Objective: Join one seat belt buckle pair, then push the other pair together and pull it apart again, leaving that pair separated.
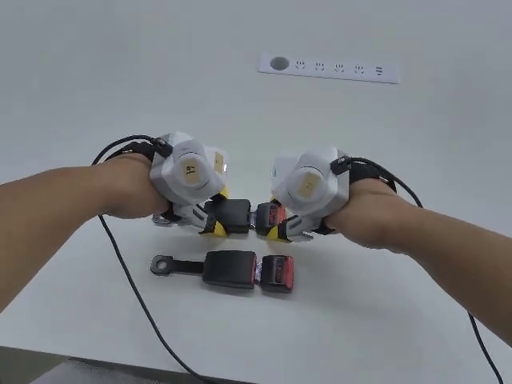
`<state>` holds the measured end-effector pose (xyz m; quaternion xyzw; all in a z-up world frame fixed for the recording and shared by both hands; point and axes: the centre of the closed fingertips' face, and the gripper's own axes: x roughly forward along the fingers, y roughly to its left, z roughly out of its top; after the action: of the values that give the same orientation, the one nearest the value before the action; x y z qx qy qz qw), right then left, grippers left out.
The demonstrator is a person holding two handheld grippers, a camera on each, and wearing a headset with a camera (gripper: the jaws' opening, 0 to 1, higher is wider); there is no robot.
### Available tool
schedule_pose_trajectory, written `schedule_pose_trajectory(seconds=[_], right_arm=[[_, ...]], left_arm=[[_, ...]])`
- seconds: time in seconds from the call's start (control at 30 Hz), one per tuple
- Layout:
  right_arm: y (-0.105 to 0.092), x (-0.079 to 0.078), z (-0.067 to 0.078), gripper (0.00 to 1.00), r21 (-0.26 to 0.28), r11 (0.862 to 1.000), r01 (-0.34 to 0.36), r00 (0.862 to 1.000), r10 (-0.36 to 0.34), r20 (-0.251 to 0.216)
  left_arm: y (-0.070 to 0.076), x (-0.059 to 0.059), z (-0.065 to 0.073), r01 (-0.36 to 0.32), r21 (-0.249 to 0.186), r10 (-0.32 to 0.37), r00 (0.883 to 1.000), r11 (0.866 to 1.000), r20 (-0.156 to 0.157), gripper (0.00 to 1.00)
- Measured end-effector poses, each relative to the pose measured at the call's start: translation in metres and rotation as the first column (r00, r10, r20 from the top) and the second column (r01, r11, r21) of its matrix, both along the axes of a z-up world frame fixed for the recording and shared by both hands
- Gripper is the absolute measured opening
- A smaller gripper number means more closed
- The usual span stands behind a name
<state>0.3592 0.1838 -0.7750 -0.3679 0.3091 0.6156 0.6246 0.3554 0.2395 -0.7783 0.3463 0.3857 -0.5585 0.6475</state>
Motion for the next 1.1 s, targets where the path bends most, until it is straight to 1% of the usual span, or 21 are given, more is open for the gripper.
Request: schedule_pose_trajectory(seconds=[0.13,0.17,0.33,0.43,0.5,0.53,0.57,0.6,0.73,0.83,0.97,1.1], right_arm=[[-0.007,0.001,-0.002,0.30,-0.014,1.000,0.011,1.000,-0.011,0.000],[-0.011,-0.001,0.000,0.30,-0.024,1.000,0.015,1.000,-0.015,0.001],[-0.014,-0.003,0.001,0.31,0.011,0.999,0.031,0.999,-0.031,-0.012],[-0.020,-0.002,0.000,0.31,0.011,0.999,0.036,0.999,-0.036,-0.008],[-0.028,-0.001,-0.001,0.31,0.007,0.999,0.044,0.999,-0.044,-0.008],[-0.035,-0.001,-0.001,0.31,0.000,0.998,0.060,0.998,-0.060,-0.013],[-0.040,-0.002,0.000,0.32,-0.003,0.998,0.060,0.998,-0.060,-0.011],[-0.044,-0.002,0.002,0.32,0.005,0.998,0.067,0.998,-0.067,-0.013],[-0.070,0.000,0.000,0.32,-0.015,0.996,0.087,0.996,-0.088,-0.011],[-0.087,0.002,-0.004,0.32,-0.035,0.996,0.087,0.996,-0.088,-0.007],[-0.113,-0.002,-0.003,0.32,-0.069,0.994,0.083,0.996,-0.084,-0.007],[-0.133,-0.005,-0.004,0.32,-0.088,0.992,0.095,0.995,-0.096,-0.011]], left_arm=[[0.000,0.000,0.000,0.004,0.001,-0.004,1.000,1.000,-0.002,0.33],[0.000,0.000,0.000,0.004,0.000,-0.004,1.000,1.000,-0.002,0.33],[-0.001,0.000,0.001,0.005,-0.017,-0.005,1.000,1.000,-0.002,0.33],[0.000,0.000,0.001,0.007,-0.019,-0.007,1.000,1.000,0.004,0.33],[-0.001,0.000,0.001,0.008,-0.021,-0.008,1.000,1.000,0.006,0.33],[-0.001,-0.001,0.002,0.011,-0.021,-0.011,1.000,1.000,0.007,0.33],[-0.001,-0.001,0.001,0.010,-0.021,-0.010,1.000,1.000,0.005,0.34],[-0.001,0.000,0.001,0.010,-0.020,-0.010,1.000,1.000,0.004,0.34],[-0.001,0.000,0.002,0.010,-0.015,-0.010,1.000,1.000,0.001,0.34],[-0.002,-0.001,0.002,0.010,-0.016,-0.010,1.000,1.000,0.000,0.34],[-0.001,0.000,0.002,0.007,-0.017,-0.007,1.000,1.000,0.000,0.34],[0.001,0.000,0.002,-0.002,-0.022,0.002,1.000,1.000,0.001,0.34]])
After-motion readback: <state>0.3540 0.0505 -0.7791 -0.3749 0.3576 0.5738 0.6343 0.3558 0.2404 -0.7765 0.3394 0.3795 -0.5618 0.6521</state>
